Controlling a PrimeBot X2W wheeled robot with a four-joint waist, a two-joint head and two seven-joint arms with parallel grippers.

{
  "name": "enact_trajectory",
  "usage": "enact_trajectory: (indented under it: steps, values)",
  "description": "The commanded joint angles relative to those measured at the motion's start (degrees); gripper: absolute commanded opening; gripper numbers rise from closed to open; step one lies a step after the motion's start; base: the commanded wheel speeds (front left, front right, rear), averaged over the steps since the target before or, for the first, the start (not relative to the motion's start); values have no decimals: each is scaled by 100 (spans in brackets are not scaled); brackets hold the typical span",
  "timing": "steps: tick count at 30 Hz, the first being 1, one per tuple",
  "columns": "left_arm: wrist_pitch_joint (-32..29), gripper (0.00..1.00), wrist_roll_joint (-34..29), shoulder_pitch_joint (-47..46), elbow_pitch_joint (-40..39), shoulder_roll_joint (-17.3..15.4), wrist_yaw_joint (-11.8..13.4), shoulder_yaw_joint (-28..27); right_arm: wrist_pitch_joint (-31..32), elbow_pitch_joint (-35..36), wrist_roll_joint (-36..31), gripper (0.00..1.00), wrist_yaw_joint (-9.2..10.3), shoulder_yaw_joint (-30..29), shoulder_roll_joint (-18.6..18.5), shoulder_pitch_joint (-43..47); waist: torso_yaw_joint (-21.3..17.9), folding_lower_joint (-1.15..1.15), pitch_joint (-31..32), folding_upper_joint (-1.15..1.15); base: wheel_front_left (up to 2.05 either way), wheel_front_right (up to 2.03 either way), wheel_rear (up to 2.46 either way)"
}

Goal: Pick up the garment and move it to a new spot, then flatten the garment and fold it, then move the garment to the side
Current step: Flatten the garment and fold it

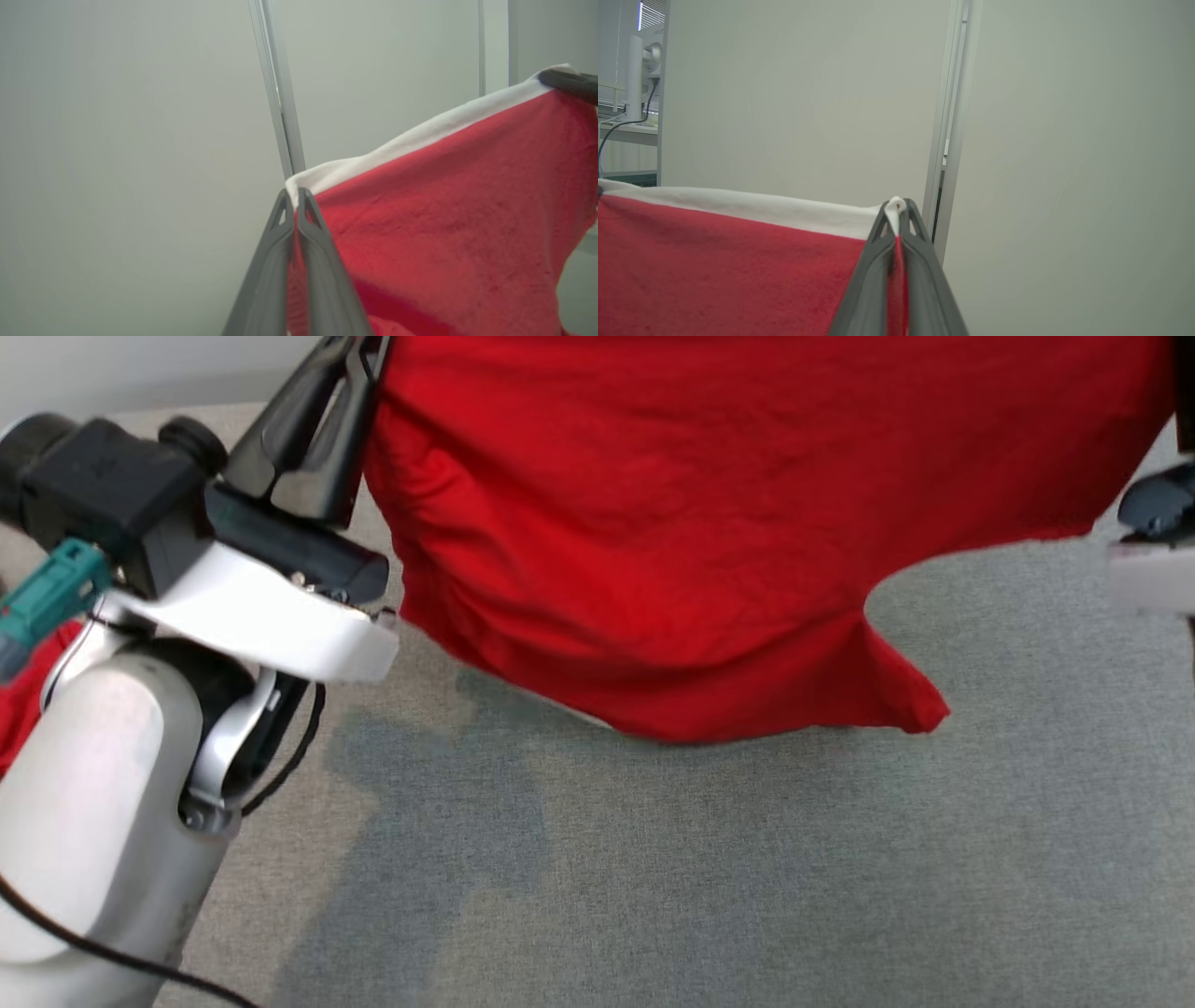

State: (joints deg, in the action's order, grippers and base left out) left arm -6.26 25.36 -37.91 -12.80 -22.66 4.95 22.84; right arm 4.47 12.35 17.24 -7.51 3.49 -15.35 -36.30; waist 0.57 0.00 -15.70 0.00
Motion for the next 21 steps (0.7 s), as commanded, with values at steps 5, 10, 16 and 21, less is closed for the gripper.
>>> enact_trajectory:
  steps: [5,10,16,21]
  values:
    - [298,0,142,-906,894,241,-312,-22,-293,-993,216,0,4,192,-240,-1072,57,0,-362,0,0,0,0]
    - [634,0,77,-2057,2133,494,-672,36,-759,-2229,352,0,4,586,-377,-2364,87,0,-614,0,0,0,0]
    - [1284,0,148,-3368,3736,823,-939,-90,-1478,-3674,293,0,4,1063,-168,-3908,81,0,-885,0,0,0,0]
    - [1654,0,160,-4059,4726,918,-1036,-137,-1806,-4652,303,0,5,1220,150,-4688,15,0,-904,0,0,0,0]
